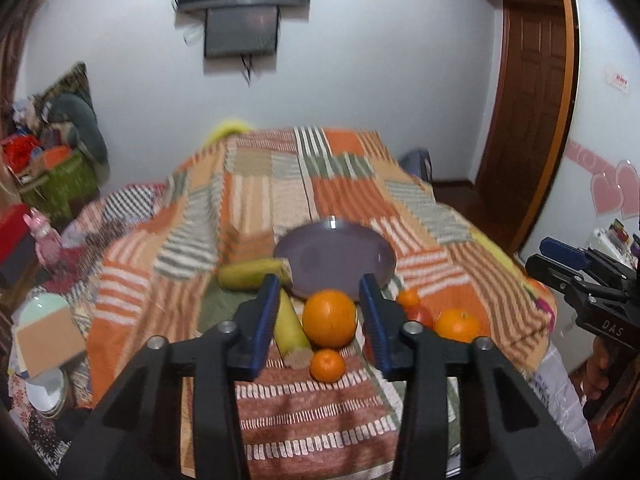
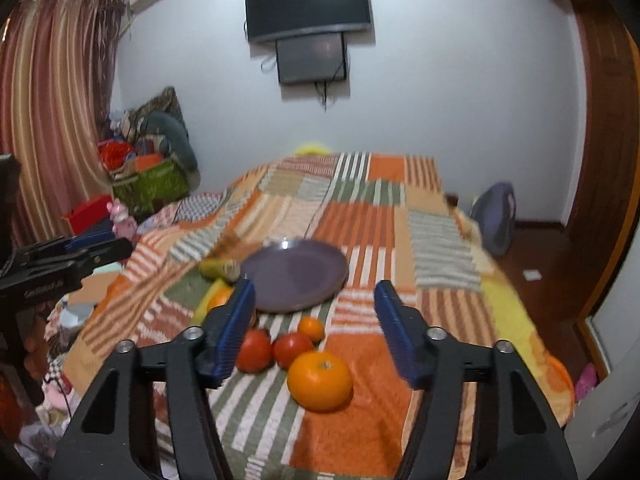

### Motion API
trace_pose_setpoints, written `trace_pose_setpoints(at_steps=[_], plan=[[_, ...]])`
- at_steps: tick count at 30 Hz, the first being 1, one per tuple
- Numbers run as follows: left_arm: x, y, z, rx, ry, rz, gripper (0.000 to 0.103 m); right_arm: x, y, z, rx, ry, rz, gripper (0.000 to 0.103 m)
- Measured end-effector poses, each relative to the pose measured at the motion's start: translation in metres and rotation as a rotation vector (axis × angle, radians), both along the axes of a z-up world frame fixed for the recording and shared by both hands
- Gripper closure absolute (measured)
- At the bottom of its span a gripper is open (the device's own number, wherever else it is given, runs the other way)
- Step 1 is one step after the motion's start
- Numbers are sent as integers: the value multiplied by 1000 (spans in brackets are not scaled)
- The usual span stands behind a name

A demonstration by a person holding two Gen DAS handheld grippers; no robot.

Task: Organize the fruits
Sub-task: 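Reach the right gripper to the large orange while the left gripper reaches another orange, then grasp and lift the large orange with the right gripper while the left gripper lifts an orange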

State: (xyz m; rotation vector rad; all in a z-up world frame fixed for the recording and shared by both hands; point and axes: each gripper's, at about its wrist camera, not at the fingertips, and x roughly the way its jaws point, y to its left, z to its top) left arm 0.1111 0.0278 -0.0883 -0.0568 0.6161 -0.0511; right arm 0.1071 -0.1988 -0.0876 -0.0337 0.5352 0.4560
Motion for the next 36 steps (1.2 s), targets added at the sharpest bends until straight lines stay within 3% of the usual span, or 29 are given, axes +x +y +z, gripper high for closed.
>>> trace_pose_setpoints(at_steps=[15, 22, 36], plan=[[51, 6, -71, -67, 253, -50, 63, 37, 5, -76, -50, 304, 34, 49], [65, 2, -85, -70, 292, -61, 55, 44, 7, -91, -51, 367, 32, 40], [109, -7, -107, -53, 350, -73, 48, 51, 3, -98, -18, 411, 51, 41]])
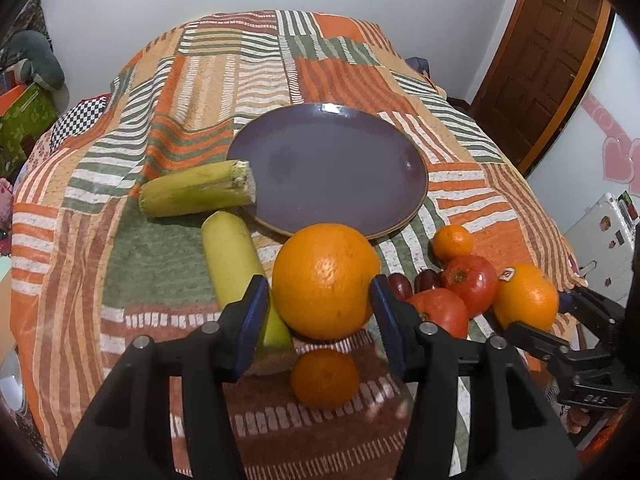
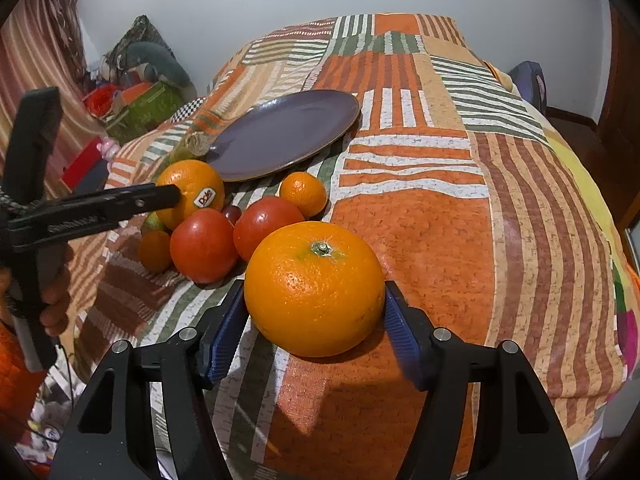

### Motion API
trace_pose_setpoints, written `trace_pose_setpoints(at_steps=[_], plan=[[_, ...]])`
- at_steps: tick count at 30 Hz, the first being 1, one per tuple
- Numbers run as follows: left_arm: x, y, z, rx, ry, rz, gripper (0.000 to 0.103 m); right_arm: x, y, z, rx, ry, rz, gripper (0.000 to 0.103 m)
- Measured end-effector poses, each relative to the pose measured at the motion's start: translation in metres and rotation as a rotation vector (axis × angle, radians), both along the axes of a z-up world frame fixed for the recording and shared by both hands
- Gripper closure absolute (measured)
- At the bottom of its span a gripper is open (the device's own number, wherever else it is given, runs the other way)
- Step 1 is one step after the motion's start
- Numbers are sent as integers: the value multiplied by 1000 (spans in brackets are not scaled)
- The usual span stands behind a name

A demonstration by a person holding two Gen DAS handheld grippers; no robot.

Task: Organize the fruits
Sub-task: 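Grasp and lift the large orange with the right gripper while the left gripper lifts an orange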

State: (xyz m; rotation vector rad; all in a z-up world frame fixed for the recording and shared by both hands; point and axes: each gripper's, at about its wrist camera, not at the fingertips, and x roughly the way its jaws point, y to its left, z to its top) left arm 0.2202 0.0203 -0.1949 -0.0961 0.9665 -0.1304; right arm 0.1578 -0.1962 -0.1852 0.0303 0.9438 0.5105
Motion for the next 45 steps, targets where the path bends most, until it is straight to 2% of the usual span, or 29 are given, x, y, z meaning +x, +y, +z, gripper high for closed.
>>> trace_pose_setpoints(at_steps=[8, 17, 31, 36, 45], plan=[[18, -6, -10, -4, 25, -9, 39, 6, -3, 13, 18, -31, -2, 41], [19, -4, -10, -21, 21, 0, 39, 15, -2, 16, 30, -38, -4, 41], [4, 7, 57, -8, -146, 16, 40, 39, 8, 55, 41, -163, -4, 41], [10, 14, 83, 10, -217, 28, 40, 51, 17, 77, 39, -234, 13, 41], [33, 21, 109, 31, -292, 50, 40, 79, 35, 103, 34, -337, 34, 41]])
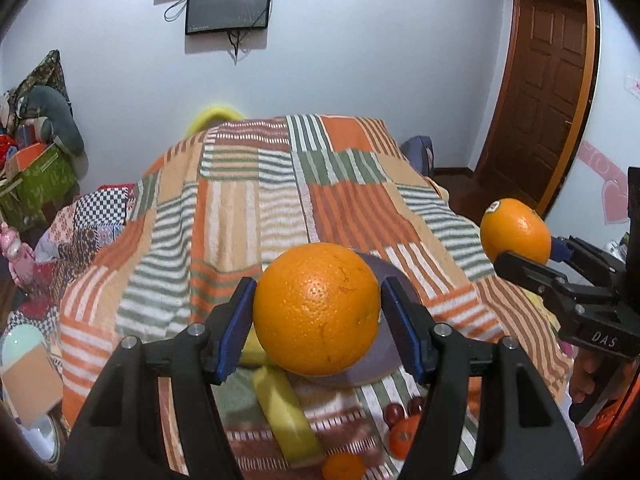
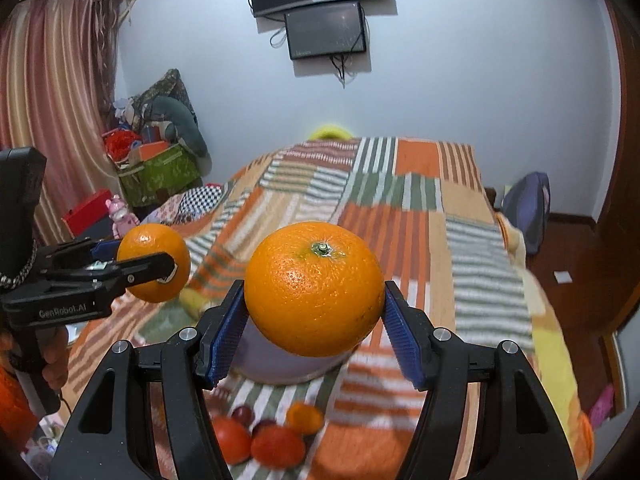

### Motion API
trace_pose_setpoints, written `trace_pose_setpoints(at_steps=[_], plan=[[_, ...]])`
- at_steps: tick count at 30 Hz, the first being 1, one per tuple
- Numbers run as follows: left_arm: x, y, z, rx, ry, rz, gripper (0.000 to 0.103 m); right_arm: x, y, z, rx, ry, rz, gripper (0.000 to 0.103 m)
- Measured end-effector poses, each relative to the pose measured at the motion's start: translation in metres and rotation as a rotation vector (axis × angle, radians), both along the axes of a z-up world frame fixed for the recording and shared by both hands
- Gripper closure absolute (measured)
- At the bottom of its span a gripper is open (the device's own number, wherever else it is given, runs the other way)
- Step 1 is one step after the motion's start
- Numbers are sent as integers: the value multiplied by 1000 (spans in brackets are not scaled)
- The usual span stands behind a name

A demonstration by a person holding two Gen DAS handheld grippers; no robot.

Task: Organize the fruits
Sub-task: 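Grasp and lift the large orange with the right gripper while the left gripper lifts an orange, then lower both oranges onto the purple plate and open both grippers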

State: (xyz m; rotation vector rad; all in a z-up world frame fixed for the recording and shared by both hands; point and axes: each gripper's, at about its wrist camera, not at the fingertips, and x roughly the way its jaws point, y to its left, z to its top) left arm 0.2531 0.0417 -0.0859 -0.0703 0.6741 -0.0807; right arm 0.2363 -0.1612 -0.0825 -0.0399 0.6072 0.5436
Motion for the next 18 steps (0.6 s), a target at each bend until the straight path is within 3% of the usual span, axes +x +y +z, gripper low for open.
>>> trace_pose_setpoints(at_steps=[8, 18], plan=[[34, 6, 0, -4, 4, 11, 40, 32, 17, 0, -14, -24, -3, 41], [79, 8, -24, 40, 61, 1, 40, 73, 40, -35, -67, 48, 24, 41]])
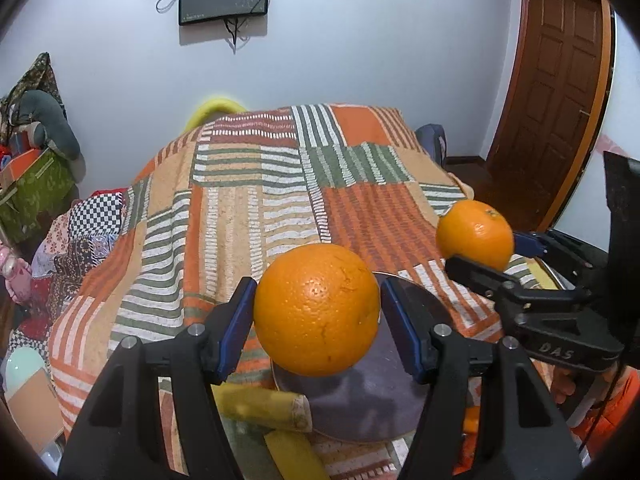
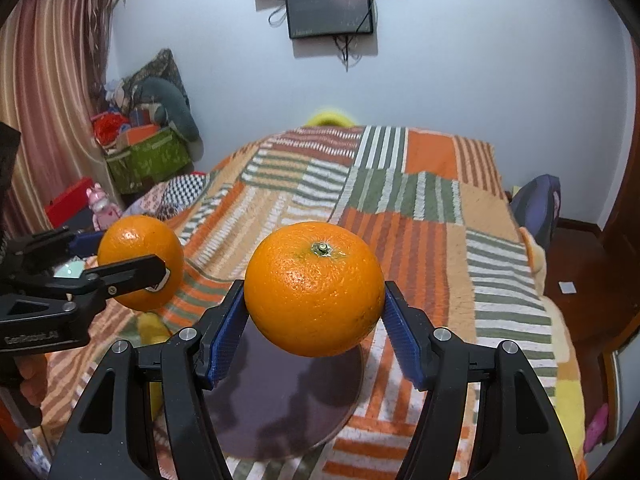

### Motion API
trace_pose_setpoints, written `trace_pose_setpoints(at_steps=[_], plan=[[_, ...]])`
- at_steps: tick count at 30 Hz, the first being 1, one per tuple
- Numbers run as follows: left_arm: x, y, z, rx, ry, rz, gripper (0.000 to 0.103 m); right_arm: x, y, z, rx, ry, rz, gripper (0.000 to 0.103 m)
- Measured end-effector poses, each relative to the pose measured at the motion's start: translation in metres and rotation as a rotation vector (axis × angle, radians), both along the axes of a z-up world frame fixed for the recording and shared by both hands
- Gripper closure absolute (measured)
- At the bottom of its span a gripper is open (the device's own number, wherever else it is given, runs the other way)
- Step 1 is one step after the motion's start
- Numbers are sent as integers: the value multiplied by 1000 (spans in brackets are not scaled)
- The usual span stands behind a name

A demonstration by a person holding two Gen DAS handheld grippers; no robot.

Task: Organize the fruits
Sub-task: 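Lower both oranges onto the purple plate and open both grippers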

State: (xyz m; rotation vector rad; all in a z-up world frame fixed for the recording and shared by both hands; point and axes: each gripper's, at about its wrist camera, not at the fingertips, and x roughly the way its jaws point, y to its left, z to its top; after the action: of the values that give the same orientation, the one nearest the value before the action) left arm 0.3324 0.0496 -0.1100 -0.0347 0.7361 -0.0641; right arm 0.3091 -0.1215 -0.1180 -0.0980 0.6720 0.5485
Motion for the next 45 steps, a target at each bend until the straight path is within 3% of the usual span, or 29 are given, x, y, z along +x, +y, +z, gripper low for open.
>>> trace_pose_setpoints(at_steps=[8, 10, 12, 15, 20, 25, 29, 32, 35, 38, 45], plan=[[39, 5, -37, -1, 80, 17, 41, 24, 13, -34, -55, 96, 27, 41], [44, 4, -43, -4, 98, 10, 48, 27, 14, -42, -70, 113, 32, 41], [49, 2, -47, -6, 98, -6, 66, 29, 16, -51, -86, 134, 39, 41], [55, -2, -48, -10, 99, -44, 66, 33, 19, -61, -99, 164, 52, 41], [61, 1, -63, -10, 147, -26, 66, 37, 24, -73, -137, 201, 79, 41], [58, 5, -75, -42, 182, -22, 64, 43, 19, -75, -109, 253, 95, 40], [55, 4, -77, -48, 187, -27, 52, 36, 22, -75, -168, 219, 90, 40], [54, 2, -77, -39, 193, -27, 51, 33, 23, -76, -204, 210, 85, 38], [48, 4, -72, -29, 184, -14, 51, 29, 22, -73, -200, 206, 90, 33], [37, 12, -61, -47, 170, 1, 51, 20, 19, -61, -172, 173, 84, 18], [-6, 33, -40, -28, 139, 47, 44, 0, 13, -31, -143, 122, 75, 18]])
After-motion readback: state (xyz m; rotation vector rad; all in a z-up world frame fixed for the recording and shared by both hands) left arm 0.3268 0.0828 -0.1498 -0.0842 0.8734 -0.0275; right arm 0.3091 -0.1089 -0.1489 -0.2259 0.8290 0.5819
